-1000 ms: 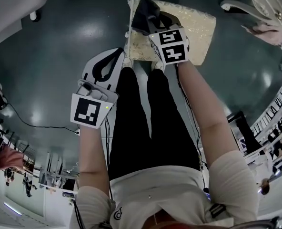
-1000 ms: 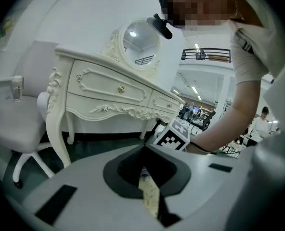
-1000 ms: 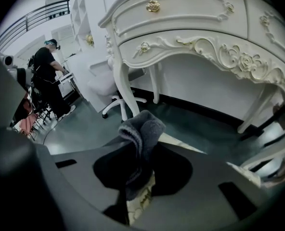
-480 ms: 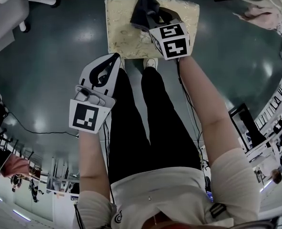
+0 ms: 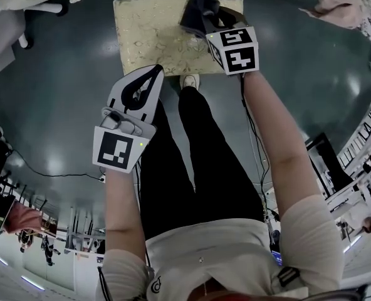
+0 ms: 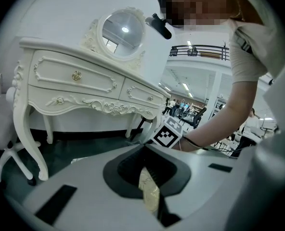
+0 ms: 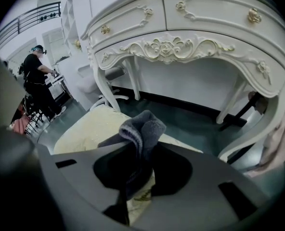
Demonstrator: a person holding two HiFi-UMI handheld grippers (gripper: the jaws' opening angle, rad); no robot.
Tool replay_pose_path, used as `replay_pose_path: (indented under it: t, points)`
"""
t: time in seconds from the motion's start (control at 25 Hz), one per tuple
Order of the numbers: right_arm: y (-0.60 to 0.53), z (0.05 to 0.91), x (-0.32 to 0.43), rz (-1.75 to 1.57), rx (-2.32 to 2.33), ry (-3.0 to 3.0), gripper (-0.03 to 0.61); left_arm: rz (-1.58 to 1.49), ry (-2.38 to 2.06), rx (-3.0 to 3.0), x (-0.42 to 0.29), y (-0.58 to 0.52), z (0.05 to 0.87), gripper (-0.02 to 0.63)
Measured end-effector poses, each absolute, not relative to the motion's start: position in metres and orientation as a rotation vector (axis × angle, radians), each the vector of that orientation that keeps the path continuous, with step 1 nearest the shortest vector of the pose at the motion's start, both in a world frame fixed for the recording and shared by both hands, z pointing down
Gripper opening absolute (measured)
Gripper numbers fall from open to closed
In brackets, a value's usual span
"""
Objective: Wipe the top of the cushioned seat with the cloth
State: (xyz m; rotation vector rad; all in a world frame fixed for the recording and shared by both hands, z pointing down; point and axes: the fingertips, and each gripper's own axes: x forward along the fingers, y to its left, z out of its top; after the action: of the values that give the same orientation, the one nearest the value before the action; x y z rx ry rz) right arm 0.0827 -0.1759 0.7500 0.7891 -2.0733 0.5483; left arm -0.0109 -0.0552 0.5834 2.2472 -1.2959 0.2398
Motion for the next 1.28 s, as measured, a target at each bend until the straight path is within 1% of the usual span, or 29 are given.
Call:
replay_pose_path:
  t: [0.44,0.72,1.0,1.28]
  points:
    - [-0.192,0.751,0.149,0.555,0.860,-2.032,0.083,0.301,-1.243,2.270,0.030,-0.064,0.588,0.012]
    - [-0.202,0.741,0.193,0.568,0.946,-1.910,0.071,0.284,-1.233,2.301,0.044,-0.066,0.569,0.012]
    - [-0.190,0.696,0.164,0.589,0.966,-1.986,0.071,0.240,-1.267,2.341,0.021,-0.059,0.543,0.012]
    - [-0.136,0.682,0.083,0.664,0.876,-2.093,0.070,0.253,-1.316,2.339,-0.027,-0.030,0.541,0.012]
